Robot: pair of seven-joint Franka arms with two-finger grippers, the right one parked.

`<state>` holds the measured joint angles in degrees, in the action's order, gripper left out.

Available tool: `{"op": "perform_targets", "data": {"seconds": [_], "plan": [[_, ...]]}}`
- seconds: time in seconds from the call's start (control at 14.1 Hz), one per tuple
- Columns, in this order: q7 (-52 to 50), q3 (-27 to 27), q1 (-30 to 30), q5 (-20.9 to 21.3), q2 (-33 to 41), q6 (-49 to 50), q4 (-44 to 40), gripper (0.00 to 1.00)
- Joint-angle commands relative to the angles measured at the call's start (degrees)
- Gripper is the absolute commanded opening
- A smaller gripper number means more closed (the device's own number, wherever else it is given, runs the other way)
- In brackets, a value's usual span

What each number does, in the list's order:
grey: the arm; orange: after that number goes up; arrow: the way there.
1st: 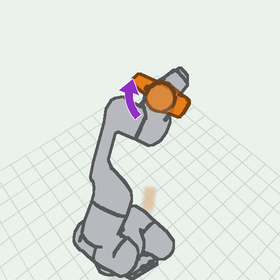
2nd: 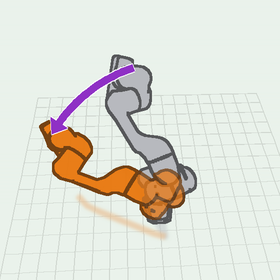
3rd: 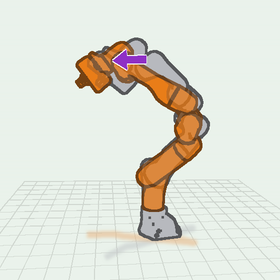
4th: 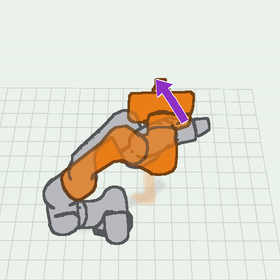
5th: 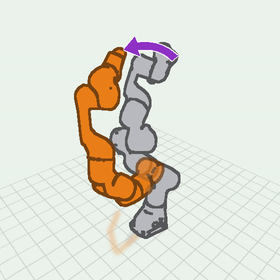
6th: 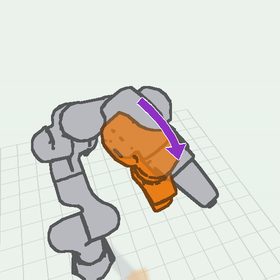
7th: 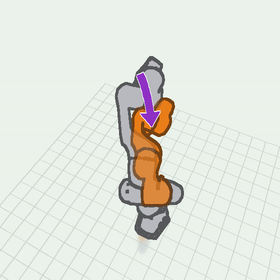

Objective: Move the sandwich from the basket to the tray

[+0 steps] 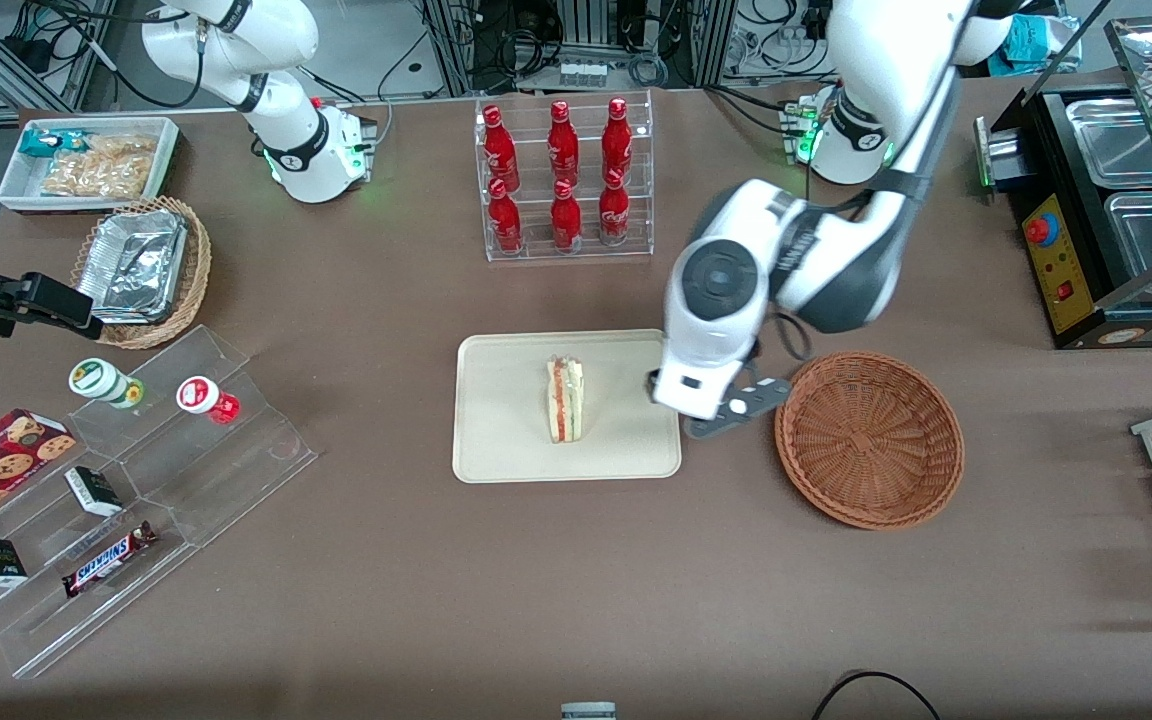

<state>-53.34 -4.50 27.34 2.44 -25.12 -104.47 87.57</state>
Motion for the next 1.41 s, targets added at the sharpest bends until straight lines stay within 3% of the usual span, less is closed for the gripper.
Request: {"op": "perform_targets", "data": {"seconds": [0.0,0.21,0.57,0.92,1.13,1.34], "plan": [[9.2,-0.6,-5.1,-2.1,9.1,0.1,10.6,1.0],[17.0,-0.6,-9.7,-2.2,15.6,1.4,16.7,1.0],[31.7,-0.6,-16.0,-2.1,21.6,9.3,17.1,1.0],[50.1,-3.0,-27.1,-2.2,26.9,16.6,16.5,1.0],[53.2,-3.8,-32.2,-2.3,27.5,20.0,13.0,1.0],[53.7,-3.8,-33.4,-2.9,27.0,19.6,8.5,1.0]]}}
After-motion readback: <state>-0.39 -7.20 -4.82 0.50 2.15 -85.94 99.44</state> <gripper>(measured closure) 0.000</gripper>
